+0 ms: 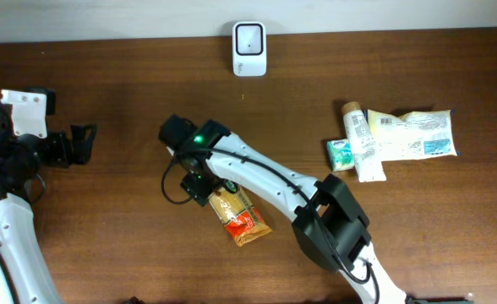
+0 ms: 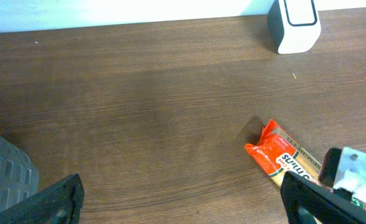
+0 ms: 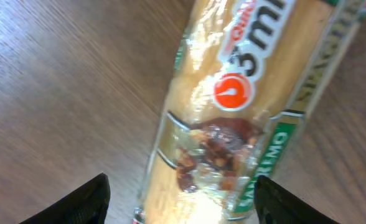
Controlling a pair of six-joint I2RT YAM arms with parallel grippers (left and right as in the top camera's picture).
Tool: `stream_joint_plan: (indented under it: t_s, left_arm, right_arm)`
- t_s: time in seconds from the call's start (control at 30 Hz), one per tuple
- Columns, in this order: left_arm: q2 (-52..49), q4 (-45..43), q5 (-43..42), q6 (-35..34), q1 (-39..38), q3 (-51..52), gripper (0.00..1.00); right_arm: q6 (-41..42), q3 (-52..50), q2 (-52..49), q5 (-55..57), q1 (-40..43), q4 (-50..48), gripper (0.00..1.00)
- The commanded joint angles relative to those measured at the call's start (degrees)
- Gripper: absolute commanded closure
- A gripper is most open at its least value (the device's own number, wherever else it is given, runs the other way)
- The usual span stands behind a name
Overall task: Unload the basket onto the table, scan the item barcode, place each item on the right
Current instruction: 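Lift the pasta pack toward the scanner with the right gripper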
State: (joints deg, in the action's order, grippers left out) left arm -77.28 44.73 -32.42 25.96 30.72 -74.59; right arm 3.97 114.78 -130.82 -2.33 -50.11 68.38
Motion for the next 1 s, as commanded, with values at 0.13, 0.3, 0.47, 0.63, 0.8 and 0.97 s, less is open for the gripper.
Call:
stream_joint_plan:
  t_s: [0.13,0.3,0.47,0.63,0.8,0.97]
  left_arm:
    - [0.09,-0.13,-0.81,0.94,0.2,-0.46,0.01]
    - [0.09,-0.13,-0.81,0.94,0.2,-0.46,0.01]
    - [0.09,-0.13,-0.81,0.94,0.2,-0.46,0.01]
    - [0.07,-0.13,-0.81,0.94,0.2,-0.46,0.01]
    - [0.07,-0.13,-0.81,0.94,0.2,-0.46,0.01]
    - [0.07,-0.13,-0.81,0.94,0.2,-0.46,0.01]
  right_arm:
    - [0.28,-0.57,-4.31,10.23,-4.2,0.17,0.27]
    - [-5.51,-0.57,-4.83,20.85,-6.54,-4.85,0.16]
    - [-9.53,-0.57,-9.2,23.21,-7.1,-5.81,0.21]
    - [-7.78,-0.31,-9.14,25.22,-7.26,-6.23,0.82]
    - [-4.57,8.98,-8.61,21.84,-4.74,1.7,0.96]
    - [-9.79,27.02,-8.39,-9.6,6.71,16.68,0.96]
